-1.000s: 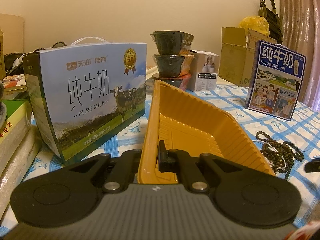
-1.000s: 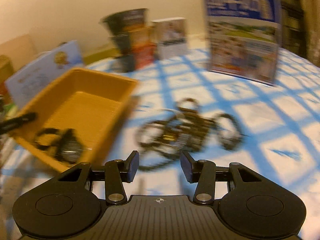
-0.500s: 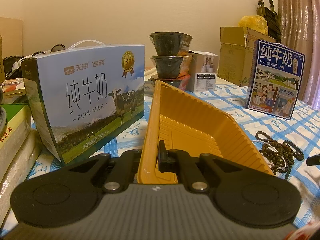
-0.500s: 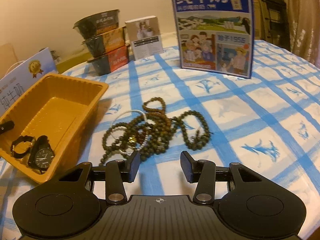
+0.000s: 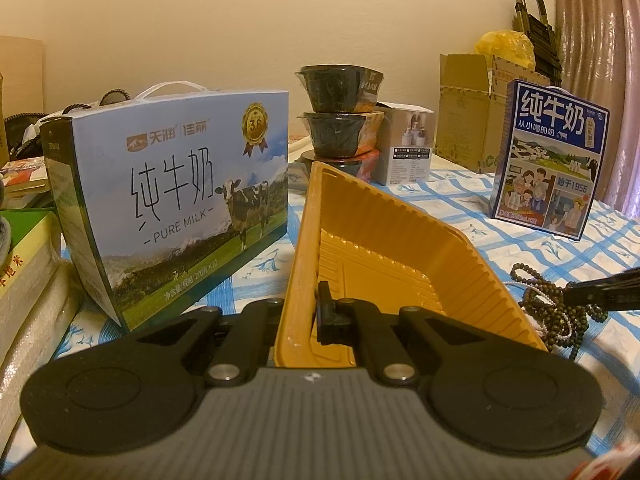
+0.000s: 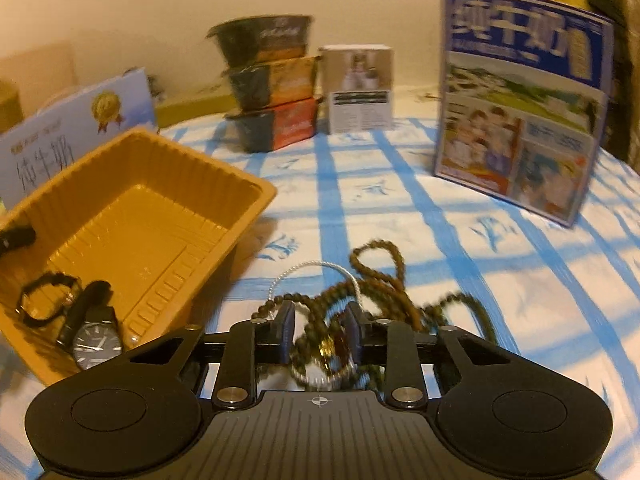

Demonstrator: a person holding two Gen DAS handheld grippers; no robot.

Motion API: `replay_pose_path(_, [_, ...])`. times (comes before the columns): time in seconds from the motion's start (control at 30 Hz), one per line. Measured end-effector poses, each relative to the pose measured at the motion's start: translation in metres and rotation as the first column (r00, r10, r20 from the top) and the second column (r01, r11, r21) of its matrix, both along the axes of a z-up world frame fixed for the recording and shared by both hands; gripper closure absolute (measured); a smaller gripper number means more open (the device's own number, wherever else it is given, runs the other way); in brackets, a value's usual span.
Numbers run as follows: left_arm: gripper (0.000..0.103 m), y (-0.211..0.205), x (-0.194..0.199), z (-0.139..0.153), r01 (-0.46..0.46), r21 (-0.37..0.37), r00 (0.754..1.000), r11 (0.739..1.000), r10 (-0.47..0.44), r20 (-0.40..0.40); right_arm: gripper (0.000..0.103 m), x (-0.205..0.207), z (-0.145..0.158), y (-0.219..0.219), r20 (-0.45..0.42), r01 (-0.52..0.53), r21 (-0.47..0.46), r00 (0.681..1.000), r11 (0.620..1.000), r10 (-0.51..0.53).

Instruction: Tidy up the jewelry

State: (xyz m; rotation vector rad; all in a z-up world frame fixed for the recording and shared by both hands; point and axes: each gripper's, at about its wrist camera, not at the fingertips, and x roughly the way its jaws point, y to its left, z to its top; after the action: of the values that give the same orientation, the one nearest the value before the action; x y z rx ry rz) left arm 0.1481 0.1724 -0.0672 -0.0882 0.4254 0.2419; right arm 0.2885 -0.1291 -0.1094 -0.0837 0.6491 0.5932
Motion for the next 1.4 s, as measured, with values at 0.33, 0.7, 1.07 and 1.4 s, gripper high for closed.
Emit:
replay_pose_path(0.33, [0.098, 0.001, 0.005, 0.002, 0.005, 0.007, 1.0, 1.0, -0.005, 0.005, 0.087, 0.028, -0.026, 0.028, 0.002, -0.089, -0.15, 0.996, 0.985, 0.09])
replay_pose_path(0.7, [0.098, 0.001, 0.008, 0.002, 0.007, 0.006, 1.0, 1.0, -0.007, 0.007, 0.097, 0.015, -0.008, 0.017, 0.049, -0.092, -0.093, 0.994, 0.991, 0.097])
replay_pose_path(1.07, [0.098, -0.001, 0.005, 0.004, 0.008, 0.001, 1.0, 1.0, -0.008, 0.012, 0.097, -0.014, 0.061, -0.001, 0.08, -0.065, 0.121, 0.995, 0.991, 0.056])
replay_pose_path(1.4, [0.098, -0.003, 0.004, 0.005, 0.004, -0.006, 1.0, 1.0, -0.004, 0.015, 0.097, -0.023, 0.07, 0.034, 0.034, -0.162, 0.214, 0.987, 0.963, 0.159])
